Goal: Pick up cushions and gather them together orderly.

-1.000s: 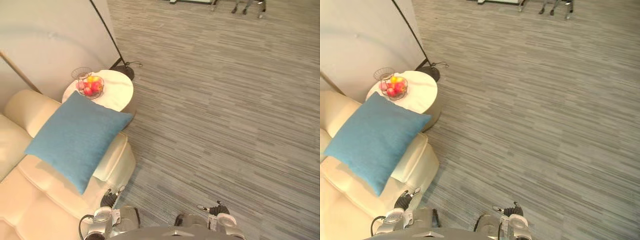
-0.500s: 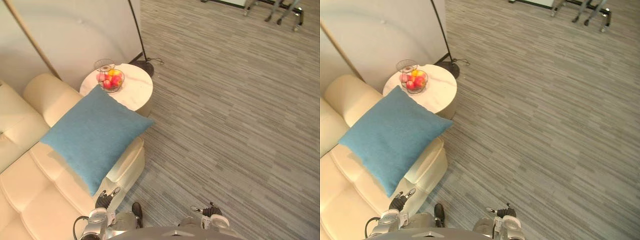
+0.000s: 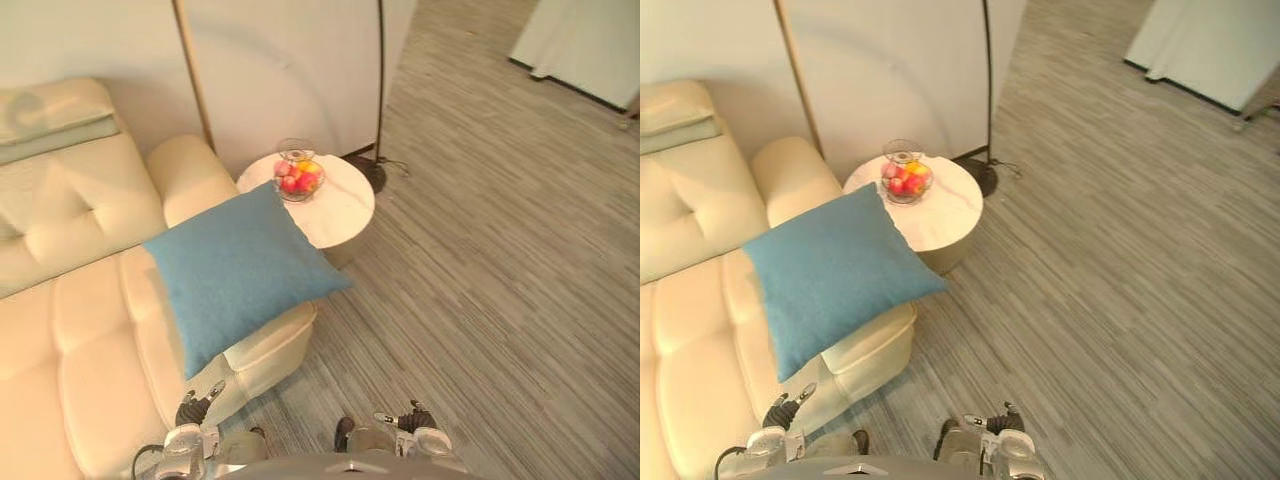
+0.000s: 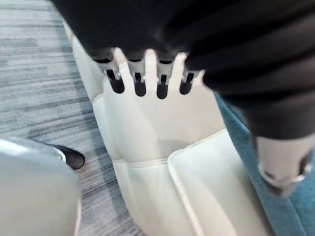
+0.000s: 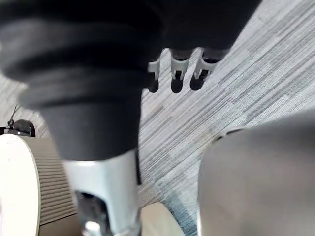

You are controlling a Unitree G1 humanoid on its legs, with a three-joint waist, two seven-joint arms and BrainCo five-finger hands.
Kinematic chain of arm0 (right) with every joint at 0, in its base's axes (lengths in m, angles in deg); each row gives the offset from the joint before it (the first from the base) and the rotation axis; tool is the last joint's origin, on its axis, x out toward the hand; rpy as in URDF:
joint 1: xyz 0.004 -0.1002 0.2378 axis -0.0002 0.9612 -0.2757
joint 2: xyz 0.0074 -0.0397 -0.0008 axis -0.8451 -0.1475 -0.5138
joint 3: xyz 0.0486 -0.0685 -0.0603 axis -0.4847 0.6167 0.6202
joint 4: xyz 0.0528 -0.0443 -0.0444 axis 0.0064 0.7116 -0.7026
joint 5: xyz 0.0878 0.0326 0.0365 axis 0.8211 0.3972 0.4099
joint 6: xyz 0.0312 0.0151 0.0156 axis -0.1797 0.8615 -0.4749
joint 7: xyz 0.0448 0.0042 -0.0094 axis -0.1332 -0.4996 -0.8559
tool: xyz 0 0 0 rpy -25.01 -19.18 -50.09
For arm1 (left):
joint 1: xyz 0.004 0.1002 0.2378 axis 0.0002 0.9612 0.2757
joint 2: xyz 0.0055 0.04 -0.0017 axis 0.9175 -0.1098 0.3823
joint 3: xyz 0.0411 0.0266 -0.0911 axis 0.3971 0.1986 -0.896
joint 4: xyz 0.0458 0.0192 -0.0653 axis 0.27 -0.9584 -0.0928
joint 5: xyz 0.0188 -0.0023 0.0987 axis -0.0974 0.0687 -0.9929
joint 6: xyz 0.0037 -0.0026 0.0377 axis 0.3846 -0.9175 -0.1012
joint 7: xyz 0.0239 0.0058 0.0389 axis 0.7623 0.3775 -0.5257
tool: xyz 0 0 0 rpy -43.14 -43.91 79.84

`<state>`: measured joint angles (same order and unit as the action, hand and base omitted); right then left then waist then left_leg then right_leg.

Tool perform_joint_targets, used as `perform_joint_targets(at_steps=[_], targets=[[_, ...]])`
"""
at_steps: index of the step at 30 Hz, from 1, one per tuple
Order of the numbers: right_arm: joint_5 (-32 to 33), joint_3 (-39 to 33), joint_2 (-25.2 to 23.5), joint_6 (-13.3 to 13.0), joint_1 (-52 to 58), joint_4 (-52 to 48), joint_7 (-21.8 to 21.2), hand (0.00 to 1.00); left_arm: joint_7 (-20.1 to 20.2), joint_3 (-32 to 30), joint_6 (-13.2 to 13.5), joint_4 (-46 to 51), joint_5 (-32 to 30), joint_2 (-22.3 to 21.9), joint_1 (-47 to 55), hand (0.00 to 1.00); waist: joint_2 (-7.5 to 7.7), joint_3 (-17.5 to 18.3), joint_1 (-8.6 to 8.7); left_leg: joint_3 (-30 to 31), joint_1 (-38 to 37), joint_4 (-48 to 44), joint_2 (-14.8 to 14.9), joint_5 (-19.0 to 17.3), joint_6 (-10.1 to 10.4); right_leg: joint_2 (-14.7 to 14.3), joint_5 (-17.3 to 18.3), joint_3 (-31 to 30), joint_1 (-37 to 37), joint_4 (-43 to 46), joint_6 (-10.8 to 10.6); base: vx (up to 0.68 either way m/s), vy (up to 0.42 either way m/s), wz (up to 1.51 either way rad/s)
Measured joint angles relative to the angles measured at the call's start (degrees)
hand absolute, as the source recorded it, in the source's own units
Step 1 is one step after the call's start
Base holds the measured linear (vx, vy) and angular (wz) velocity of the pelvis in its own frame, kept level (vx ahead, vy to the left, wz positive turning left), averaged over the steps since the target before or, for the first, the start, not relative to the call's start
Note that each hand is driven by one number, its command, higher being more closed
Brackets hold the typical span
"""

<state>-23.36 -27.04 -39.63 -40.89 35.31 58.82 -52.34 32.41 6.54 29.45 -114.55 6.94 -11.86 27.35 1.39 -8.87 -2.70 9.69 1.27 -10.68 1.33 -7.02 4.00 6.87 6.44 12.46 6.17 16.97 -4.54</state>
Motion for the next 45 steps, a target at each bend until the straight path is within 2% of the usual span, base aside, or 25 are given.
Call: perform_joint_targets(at_steps=[1,4,6,9,10,12,13,14,15,17,19,20,25,29,32,34,37,45], targets=[[0.01,-0.04,-0.12,-0.08,0.60,-0.67,0.00,0.00,0.02,-0.50,0.00,-0.02,-0.03,-0.63,-0.01,0.00,-0.28,0.21,0.01,0.88,0.47,0.15,0.30,0.34,0.04,-0.06,0.67,1.76,-0.33,0.00,0.19,0.15,-0.180,0.86],[0.02,-1.36,-1.17,-0.06,1.15,-0.81,0.02,0.00,-0.08,-1.73,0.02,0.15,-0.03,-1.04,-0.39,0.00,0.14,0.56,-0.44,4.02,0.84,2.28,0.65,2.14,0.98,0.06,2.97,7.29,-2.12,1.64,0.60,0.15,-0.142,0.99],[0.02,-1.32,-1.44,-0.07,1.41,-0.82,0.04,0.00,-0.31,-2.12,0.03,0.25,-0.01,-0.83,-0.39,0.00,1.29,1.08,-0.50,5.67,1.91,3.98,0.86,4.33,0.96,0.09,2.93,7.65,-2.25,2.56,1.48,0.20,-0.082,1.23],[0.06,-2.17,-2.96,-0.09,1.05,-0.96,0.12,0.00,-0.62,-2.31,0.02,1.01,0.17,-0.43,-0.52,0.00,2.30,0.90,-0.66,1.43,4.21,3.79,1.47,6.37,0.51,0.10,2.67,7.11,-3.45,0.49,1.89,0.11,0.068,1.06],[0.23,-2.28,-3.25,-0.22,0.44,-1.05,0.12,0.00,-1.19,-2.26,0.03,1.49,0.93,-0.44,-0.49,0.00,2.71,0.83,-1.16,-6.19,5.01,3.96,1.66,7.88,-1.04,0.64,2.59,7.52,-4.74,-0.96,2.02,0.01,0.056,0.63],[0.60,-2.34,-3.62,-0.43,0.24,-1.03,0.14,0.00,-1.37,-1.63,0.03,1.35,1.10,-0.21,-0.48,0.00,2.59,0.86,-0.98,-12.92,5.05,3.58,2.49,6.42,-3.34,0.91,2.57,8.37,-5.49,-2.12,2.04,-0.02,0.054,0.38],[0.65,-2.30,-3.64,-0.58,0.23,-1.01,0.12,0.00,-1.43,-0.99,0.03,1.15,1.10,0.36,-0.91,0.00,2.39,0.85,-0.61,-22.84,4.75,1.53,5.39,5.25,-4.08,1.23,2.47,8.70,-6.27,-3.35,1.85,-0.04,0.043,0.17],[0.67,-2.32,-3.10,-0.57,0.25,-0.97,0.13,0.00,-1.42,-0.22,0.03,0.85,1.09,0.41,-0.45,0.00,1.90,0.91,-0.31,-25.55,4.49,1.88,5.85,5.85,-3.30,1.25,2.49,8.48,-6.61,-3.44,1.30,-0.04,0.046,0.10],[0.67,-2.31,-2.88,-0.43,0.34,-0.74,0.13,0.00,-1.43,0.39,0.04,0.47,1.09,0.35,-0.45,0.00,1.80,0.99,-0.28,-25.31,4.28,2.82,5.32,6.35,-3.07,1.26,2.63,8.12,-6.63,-3.69,0.95,-0.08,0.064,0.03],[0.69,-2.29,-2.70,-0.33,1.22,-0.66,0.14,0.00,-1.26,2.41,0.02,-0.53,1.00,1.25,-0.31,0.00,1.81,1.61,0.14,-24.58,1.68,9.42,3.18,9.85,-3.15,1.46,2.36,6.82,-6.68,-5.67,0.71,-0.03,0.108,0.14],[1.23,-2.58,-2.46,-0.18,1.54,-0.51,0.17,0.00,-1.05,3.85,-0.01,-1.09,0.95,1.83,-0.30,0.00,1.77,1.66,1.21,-23.44,-0.53,15.41,1.71,13.10,-3.11,1.48,1.83,6.41,-7.19,-6.89,0.59,-0.01,0.105,0.36],[1.25,-3.54,-2.43,-0.04,1.65,-0.40,0.19,0.00,-1.00,4.37,-0.05,-1.26,0.96,2.32,-0.33,0.00,1.91,1.67,1.34,-22.79,-0.38,15.61,1.36,13.43,-2.93,1.46,1.64,6.37,-7.52,-7.23,0.37,-0.02,0.066,0.29],[1.26,-4.08,-2.16,0.12,1.47,-1.64,0.23,0.00,-0.87,5.91,-0.06,-1.23,0.95,2.98,-0.26,0.00,1.32,1.65,1.29,-22.10,-2.30,15.65,0.23,13.25,-3.12,1.44,1.15,5.13,-10.25,-8.66,0.17,0.01,0.046,0.11],[1.14,-4.81,-0.16,0.23,1.51,-7.75,1.20,0.00,-0.48,6.73,-0.09,-0.87,0.94,3.58,-0.13,0.00,0.37,2.05,1.74,-22.29,-2.19,15.65,0.22,13.15,-3.06,1.16,0.96,4.11,-10.13,-9.08,-0.03,0.00,0.009,-0.04],[0.93,-8.63,2.11,0.69,1.24,-14.14,2.22,0.00,-0.13,7.11,-0.37,1.66,0.95,3.93,0.20,0.00,-0.24,2.36,2.11,-22.34,-2.05,15.65,0.32,13.01,-2.89,0.94,0.64,4.05,-10.13,-9.92,-0.12,0.00,0.000,0.00],[-0.38,-11.20,4.34,0.70,0.79,-20.83,2.86,0.00,-0.08,7.03,-0.43,6.64,0.97,5.78,0.20,0.00,-0.35,2.37,2.58,-22.41,-1.93,15.65,0.46,13.00,-2.88,0.77,0.53,3.95,-10.13,-10.25,-0.17,0.04,-0.005,-0.03],[-0.65,-14.46,7.36,0.69,-0.77,-25.66,3.90,0.00,-0.07,5.06,-0.28,12.06,0.99,8.43,-0.14,0.00,-0.48,2.46,3.00,-22.66,-1.85,15.65,0.48,13.10,-3.03,0.62,-0.07,3.69,-10.16,-10.74,-0.53,0.05,-0.007,-0.05],[-0.64,-14.55,13.69,0.97,-8.14,-27.87,4.98,0.00,-0.27,2.89,-0.13,16.53,1.30,14.13,-3.77,0.00,-0.99,2.40,3.37,-23.73,-1.30,15.65,0.61,13.12,-3.01,0.17,-0.85,2.56,-9.52,-11.74,-0.24,0.03,0.004,-0.08]])
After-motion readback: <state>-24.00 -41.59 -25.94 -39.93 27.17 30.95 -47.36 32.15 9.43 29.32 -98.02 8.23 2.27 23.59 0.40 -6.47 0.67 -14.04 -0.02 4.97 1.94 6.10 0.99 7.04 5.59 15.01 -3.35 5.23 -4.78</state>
